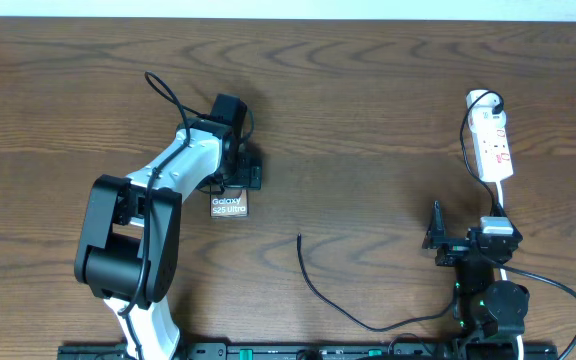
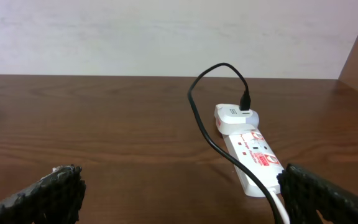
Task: Plug charger to phone and switch on socket
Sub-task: 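Close the left gripper on the phone's sides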
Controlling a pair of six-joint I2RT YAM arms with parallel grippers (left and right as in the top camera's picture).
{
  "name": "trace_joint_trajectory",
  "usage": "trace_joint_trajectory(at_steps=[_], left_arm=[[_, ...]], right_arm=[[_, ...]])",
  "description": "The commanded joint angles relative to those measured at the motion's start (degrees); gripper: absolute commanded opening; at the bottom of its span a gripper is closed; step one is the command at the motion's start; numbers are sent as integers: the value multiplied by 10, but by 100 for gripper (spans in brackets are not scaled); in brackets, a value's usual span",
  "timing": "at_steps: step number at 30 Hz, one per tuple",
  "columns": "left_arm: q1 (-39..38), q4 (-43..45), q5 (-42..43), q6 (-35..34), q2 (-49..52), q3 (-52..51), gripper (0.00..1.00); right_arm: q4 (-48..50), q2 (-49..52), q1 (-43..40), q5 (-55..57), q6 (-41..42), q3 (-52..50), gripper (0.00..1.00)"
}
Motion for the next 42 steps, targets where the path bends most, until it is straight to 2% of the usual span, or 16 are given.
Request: trace_joint_trajectory(at_steps=[1, 7, 12, 35, 37, 42], left_arm=[[0, -1, -5, -1, 1, -14, 98], [0, 0, -5, -1, 1, -14, 100], [0, -1, -5, -1, 1, -14, 92], [0, -1, -5, -1, 1, -14, 87], [0, -1, -5, -1, 1, -14, 82], [0, -1, -5, -1, 1, -14, 80]], right_arm=[[-1, -2, 0, 3, 8, -1, 99], [-1, -2, 0, 3, 8, -1, 99], [-1, -2, 0, 3, 8, -1, 99], [-1, -2, 0, 3, 8, -1, 99], [-1, -2, 0, 3, 8, -1, 99], [-1, -2, 0, 3, 8, -1, 99]])
